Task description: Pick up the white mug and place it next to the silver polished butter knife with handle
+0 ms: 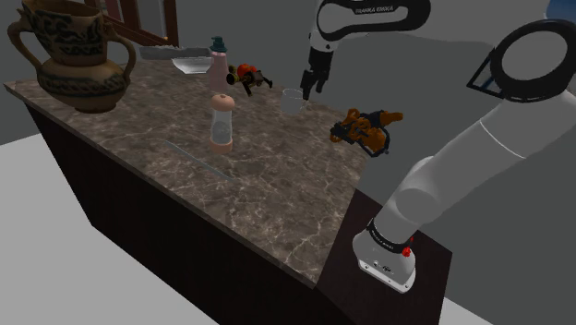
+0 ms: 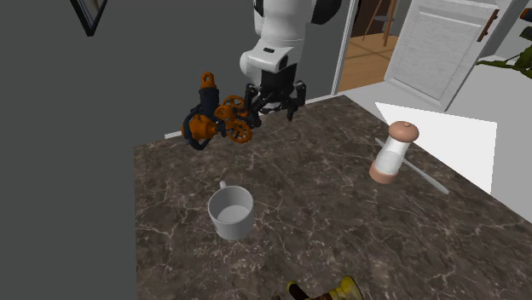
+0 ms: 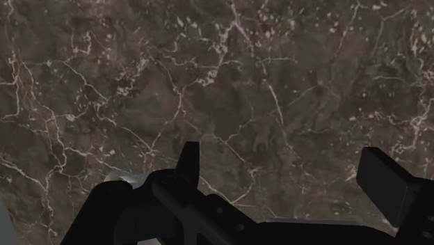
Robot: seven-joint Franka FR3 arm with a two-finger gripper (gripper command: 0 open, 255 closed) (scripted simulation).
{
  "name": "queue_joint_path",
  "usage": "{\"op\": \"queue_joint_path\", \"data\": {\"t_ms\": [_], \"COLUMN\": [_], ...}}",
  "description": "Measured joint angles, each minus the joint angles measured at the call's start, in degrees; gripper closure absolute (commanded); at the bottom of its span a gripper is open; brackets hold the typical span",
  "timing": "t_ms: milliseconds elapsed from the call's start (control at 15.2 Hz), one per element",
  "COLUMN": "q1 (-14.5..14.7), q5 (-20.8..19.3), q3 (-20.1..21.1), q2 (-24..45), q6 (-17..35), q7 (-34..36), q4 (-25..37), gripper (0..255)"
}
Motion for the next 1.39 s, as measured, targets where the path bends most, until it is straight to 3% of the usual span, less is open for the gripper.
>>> {"op": "queue_joint_path", "data": {"t_ms": [462,990,1386], "q1": [-1.26,-4.16,-4.52], "q5": [2.58,6.92,7.41], "q3": [-2.31,-3.47,-3.43], "q2": [14.71,32.34,34.4], "q6": [4.48,4.2,7.67], "q7": [-3.35,-7.37,-7.71], "q4": [10.95,29.29,27.9], "gripper": [0,0,0]}}
